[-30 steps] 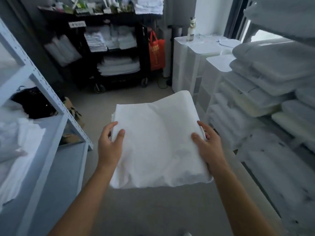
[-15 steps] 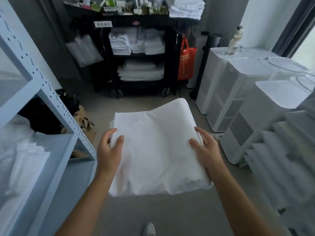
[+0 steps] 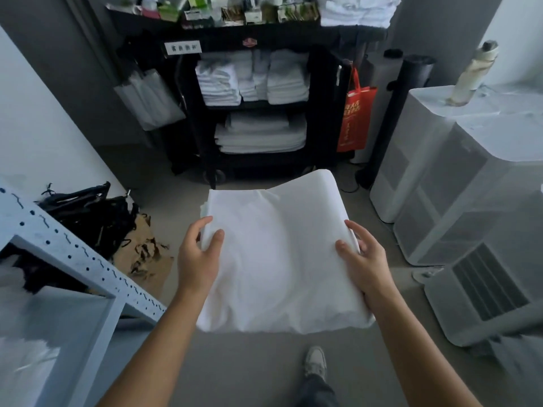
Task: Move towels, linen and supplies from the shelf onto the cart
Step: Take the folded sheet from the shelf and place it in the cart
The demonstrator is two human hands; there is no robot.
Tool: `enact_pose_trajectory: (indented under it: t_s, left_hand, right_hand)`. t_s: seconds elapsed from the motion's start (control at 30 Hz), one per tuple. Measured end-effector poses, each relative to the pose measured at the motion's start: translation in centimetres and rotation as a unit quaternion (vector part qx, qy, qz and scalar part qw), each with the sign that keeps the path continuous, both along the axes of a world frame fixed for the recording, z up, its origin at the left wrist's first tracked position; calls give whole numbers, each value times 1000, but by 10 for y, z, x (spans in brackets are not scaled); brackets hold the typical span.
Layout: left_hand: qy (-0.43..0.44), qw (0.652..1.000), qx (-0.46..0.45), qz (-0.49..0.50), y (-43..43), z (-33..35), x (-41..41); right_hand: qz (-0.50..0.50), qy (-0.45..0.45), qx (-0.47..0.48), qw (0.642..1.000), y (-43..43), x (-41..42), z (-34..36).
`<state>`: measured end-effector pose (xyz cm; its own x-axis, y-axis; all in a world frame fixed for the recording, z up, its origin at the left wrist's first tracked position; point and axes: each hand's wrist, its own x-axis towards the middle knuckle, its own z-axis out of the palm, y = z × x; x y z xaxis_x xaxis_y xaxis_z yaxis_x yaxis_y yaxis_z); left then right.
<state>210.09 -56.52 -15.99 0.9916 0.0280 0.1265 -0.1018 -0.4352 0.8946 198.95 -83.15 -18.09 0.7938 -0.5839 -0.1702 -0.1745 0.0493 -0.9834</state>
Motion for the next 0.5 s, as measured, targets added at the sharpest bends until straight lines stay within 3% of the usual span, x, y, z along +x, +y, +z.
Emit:
enact_pose_trajectory:
  t_s: [0.5]
  left_hand:
    - [1, 990, -4, 140, -59, -1, 288]
  right_hand:
    - [137, 1, 5, 990, -80, 360, 7]
